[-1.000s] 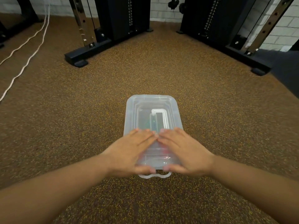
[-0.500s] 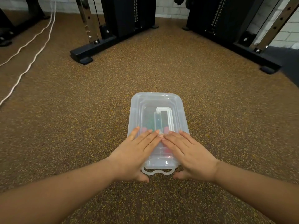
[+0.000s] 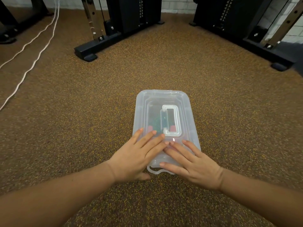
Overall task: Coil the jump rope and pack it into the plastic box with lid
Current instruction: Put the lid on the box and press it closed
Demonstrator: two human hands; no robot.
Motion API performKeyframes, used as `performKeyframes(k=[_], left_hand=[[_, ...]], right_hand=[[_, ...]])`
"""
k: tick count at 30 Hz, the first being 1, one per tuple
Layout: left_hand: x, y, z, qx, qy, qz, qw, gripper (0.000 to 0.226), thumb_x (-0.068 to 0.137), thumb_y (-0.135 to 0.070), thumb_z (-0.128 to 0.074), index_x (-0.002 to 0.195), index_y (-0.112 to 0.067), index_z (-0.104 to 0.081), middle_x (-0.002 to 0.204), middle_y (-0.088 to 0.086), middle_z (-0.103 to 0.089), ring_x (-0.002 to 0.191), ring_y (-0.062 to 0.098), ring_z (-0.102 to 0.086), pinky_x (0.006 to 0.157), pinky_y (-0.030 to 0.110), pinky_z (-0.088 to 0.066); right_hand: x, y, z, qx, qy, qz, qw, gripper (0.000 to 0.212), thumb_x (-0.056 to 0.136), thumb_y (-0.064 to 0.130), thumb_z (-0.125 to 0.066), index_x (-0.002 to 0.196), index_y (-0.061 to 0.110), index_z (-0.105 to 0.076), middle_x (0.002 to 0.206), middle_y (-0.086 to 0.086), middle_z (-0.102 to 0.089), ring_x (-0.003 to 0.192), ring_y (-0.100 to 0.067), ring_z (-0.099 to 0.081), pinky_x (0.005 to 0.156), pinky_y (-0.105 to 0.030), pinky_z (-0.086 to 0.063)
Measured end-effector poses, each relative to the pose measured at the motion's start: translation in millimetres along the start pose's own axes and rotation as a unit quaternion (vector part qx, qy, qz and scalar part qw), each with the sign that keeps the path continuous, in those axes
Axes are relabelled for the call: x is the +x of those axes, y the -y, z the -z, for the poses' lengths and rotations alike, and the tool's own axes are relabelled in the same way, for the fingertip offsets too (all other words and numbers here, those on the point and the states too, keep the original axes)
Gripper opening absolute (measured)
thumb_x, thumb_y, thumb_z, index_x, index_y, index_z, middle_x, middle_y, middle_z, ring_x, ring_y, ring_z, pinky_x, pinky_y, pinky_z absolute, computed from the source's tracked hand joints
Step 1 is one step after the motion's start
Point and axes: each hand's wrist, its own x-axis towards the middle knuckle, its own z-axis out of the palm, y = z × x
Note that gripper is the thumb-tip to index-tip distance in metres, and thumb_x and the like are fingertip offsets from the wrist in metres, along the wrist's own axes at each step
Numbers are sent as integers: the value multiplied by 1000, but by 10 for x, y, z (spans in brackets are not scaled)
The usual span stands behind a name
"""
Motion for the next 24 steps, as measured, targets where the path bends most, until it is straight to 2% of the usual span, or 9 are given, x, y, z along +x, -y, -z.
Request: performKeyframes(k=[3, 6, 8, 10, 12, 14, 16, 21, 24], left_hand=[[-3, -5, -8, -1, 6, 7, 1000, 128, 45, -77, -69, 144, -8, -29, 147, 13, -43, 133, 34, -44, 100, 57, -41], [-7, 1, 5, -10, 19, 5, 1000, 124, 50, -84, -58, 145, -8, -30, 150, 13, -39, 137, 33, -38, 105, 58, -35], [-18, 9, 12, -17, 27, 0, 999, 118, 60, -86, -47, 147, -8, -27, 152, 13, -35, 139, 31, -33, 111, 56, -27], [-29, 39, 0, -33, 11, -9, 999, 103, 74, -79, -41, 149, -11, -23, 154, 12, -30, 142, 29, -29, 116, 51, -16], [-31, 80, -28, -57, -8, -18, 998, 89, 84, -71, -38, 150, -13, -21, 155, 10, -30, 143, 28, -28, 114, 48, -11], [-31, 101, -61, -65, -15, -28, 997, 83, 87, -68, -35, 149, -13, -22, 153, 10, -33, 141, 27, -30, 116, 49, -17], [-22, 107, -72, -56, -12, -33, 998, 81, 89, -68, -31, 148, -12, -25, 151, 11, -36, 140, 28, -34, 113, 55, -24], [7, 128, -75, -65, -11, -44, 997, 73, 93, -61, -24, 147, -11, -27, 150, 12, -37, 137, 29, -38, 107, 58, -31], [13, 173, -89, -85, -12, -54, 995, 72, 94, -60, -24, 147, -12, -26, 152, 11, -36, 138, 28, -36, 109, 55, -32]], right_hand=[[53, -28, 23, 43, -17, -6, 999, 49, 99, 23, -31, 147, 25, -21, 145, -17, -34, 131, -35, -37, 105, -48, -31], [47, -76, 83, 124, 12, -9, 992, 68, 82, 32, -55, 144, 21, -28, 145, -16, -40, 134, -33, -38, 104, -47, -33], [49, -132, 165, 211, 33, -41, 976, 70, 80, 34, -62, 141, 16, -34, 144, -13, -47, 137, -28, -38, 108, -45, -34], [54, -204, 234, 262, 60, -86, 959, 68, 86, 41, -59, 143, 14, -34, 146, -9, -45, 140, -22, -35, 113, -42, -30], [44, -268, 266, 248, 106, -126, 955, 75, 89, 57, -48, 147, 13, -30, 153, -8, -34, 145, -22, -25, 117, -43, -25], [20, -296, 257, 226, 149, -144, 952, 82, 89, 66, -38, 150, 12, -26, 157, -9, -27, 148, -23, -17, 118, -45, -23], [13, -300, 233, 221, 163, -139, 951, 82, 90, 67, -34, 150, 11, -26, 157, -10, -28, 148, -24, -17, 118, -46, -24], [38, -326, 142, 227, 106, -110, 962, 70, 94, 54, -34, 141, 3, -40, 142, -19, -47, 135, -31, -40, 113, -46, -30], [82, -341, 94, 230, 74, -103, 965, 65, 94, 48, -35, 136, 0, -47, 133, -21, -52, 127, -33, -47, 113, -44, -30]])
